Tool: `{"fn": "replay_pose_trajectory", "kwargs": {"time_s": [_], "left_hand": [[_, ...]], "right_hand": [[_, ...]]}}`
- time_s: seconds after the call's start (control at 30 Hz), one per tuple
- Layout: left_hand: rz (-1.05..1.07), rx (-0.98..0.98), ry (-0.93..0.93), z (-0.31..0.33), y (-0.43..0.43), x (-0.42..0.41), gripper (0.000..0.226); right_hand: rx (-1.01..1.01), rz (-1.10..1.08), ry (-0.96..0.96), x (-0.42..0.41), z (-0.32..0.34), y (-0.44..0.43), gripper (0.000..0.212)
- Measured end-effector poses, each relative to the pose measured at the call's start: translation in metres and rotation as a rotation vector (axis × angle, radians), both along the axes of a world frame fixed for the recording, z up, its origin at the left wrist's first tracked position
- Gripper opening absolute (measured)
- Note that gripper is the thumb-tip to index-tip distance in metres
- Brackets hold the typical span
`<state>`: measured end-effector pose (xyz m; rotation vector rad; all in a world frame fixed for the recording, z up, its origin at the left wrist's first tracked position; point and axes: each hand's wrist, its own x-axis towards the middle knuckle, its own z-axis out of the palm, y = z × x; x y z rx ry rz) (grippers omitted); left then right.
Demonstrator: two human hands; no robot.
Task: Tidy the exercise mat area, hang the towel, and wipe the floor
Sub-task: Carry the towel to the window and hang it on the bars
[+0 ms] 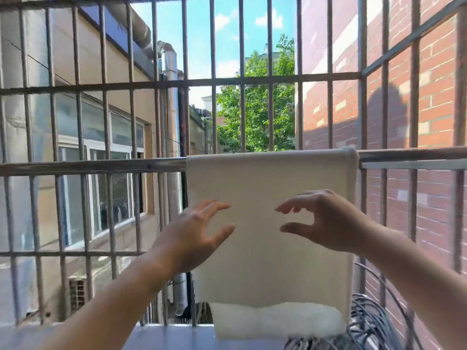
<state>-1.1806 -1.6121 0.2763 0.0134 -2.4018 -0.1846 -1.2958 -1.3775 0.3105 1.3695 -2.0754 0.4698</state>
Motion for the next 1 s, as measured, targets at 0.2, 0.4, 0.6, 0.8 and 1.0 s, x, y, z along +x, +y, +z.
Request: {"fn": "replay_pose_trajectory", "kwargs": {"time_s": [0.2, 0.4, 0.6, 0.8, 1.0], "left_hand": [[-0.019, 0.216, -0.037, -0.071, -0.001, 0.031, 0.061], [0.045, 0.297, -0.102, -0.141, 0.014, 0.074, 0.052], [0.175, 0.362, -0.217, -0.199, 0.031, 0.126, 0.057], [0.353, 0.516, -0.293, -0.229, 0.081, 0.170, 0.042], [0.550, 0.646, -0.345, -0.258, 0.137, 0.211, 0.045]], "right_hand": [[0.035, 0.052, -0.121, 0.022, -0.053, -0.007, 0.036], [0.244, 0.105, -0.319, 0.043, -0.134, -0.026, 0.036], [0.370, 0.182, -0.511, 0.073, -0.193, -0.028, 0.038], [0.391, 0.325, -0.642, 0.101, -0.233, -0.002, 0.039], [0.539, 0.481, -0.643, 0.126, -0.281, 0.015, 0.048]]}}
